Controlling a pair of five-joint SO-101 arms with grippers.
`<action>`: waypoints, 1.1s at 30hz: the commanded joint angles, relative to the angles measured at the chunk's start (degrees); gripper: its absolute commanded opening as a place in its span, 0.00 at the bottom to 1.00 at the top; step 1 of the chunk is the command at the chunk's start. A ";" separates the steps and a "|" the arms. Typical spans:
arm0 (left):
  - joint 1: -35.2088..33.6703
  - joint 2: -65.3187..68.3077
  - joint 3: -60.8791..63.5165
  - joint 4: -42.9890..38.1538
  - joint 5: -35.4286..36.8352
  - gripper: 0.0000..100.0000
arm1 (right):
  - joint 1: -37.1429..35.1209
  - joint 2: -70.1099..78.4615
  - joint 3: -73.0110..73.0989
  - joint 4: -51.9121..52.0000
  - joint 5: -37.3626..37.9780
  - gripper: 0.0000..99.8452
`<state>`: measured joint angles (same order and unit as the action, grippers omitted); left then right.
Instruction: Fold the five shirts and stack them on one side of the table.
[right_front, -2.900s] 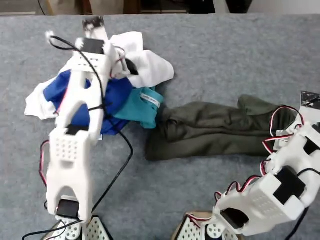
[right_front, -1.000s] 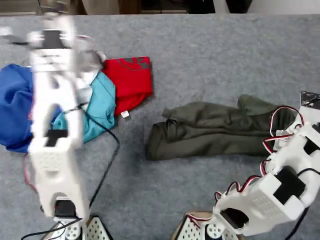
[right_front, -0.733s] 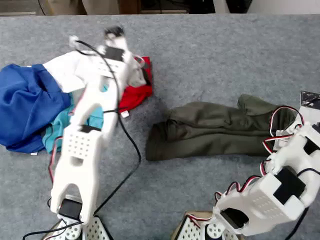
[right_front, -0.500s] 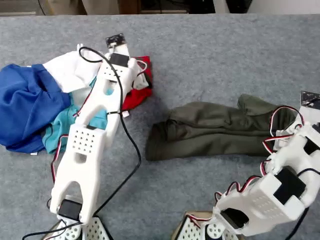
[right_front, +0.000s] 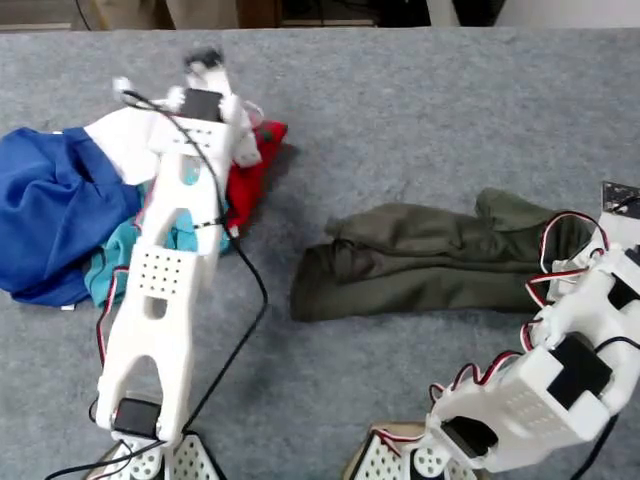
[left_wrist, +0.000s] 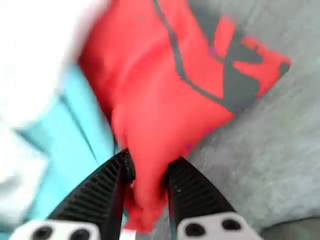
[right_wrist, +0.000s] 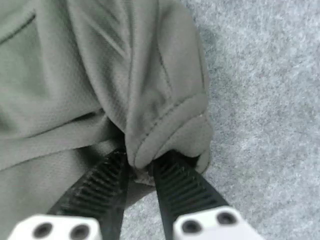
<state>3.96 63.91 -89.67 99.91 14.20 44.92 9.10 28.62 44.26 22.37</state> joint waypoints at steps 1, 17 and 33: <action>-4.22 -13.41 -4.75 1.14 -0.79 0.02 | -1.10 -1.36 0.31 -0.44 0.18 0.00; -38.33 -34.68 22.33 0.97 -5.01 0.02 | -1.27 -1.36 0.31 -0.53 0.09 0.00; -41.49 -37.58 60.22 0.97 -10.55 0.26 | -1.45 -1.36 0.31 -0.53 0.09 0.00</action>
<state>-37.27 30.68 -31.12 100.26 0.84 44.92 9.10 28.62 44.26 22.37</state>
